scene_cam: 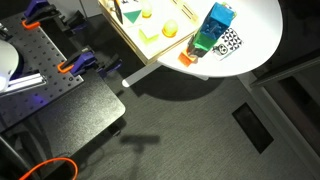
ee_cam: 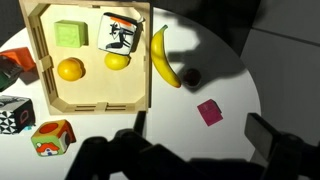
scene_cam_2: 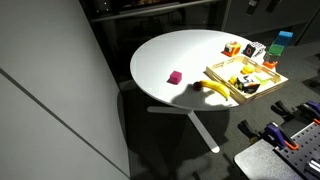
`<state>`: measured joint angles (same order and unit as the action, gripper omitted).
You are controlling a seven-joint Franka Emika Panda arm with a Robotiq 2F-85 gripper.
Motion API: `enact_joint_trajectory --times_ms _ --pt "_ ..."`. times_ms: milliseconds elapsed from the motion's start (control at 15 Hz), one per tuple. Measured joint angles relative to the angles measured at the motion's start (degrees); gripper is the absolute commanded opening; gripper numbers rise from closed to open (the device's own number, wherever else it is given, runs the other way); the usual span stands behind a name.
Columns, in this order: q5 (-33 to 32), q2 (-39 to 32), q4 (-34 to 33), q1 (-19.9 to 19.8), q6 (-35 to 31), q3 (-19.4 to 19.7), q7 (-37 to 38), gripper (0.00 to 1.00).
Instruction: Put the red fruit onto the tray
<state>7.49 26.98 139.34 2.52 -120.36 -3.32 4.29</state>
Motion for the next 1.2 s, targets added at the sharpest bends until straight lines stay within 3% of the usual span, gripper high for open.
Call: enact_joint_trajectory --times_ms 1200 --pt "1.87 -24.27 -11.32 2.60 0.00 0.31 -16.49 1.00"
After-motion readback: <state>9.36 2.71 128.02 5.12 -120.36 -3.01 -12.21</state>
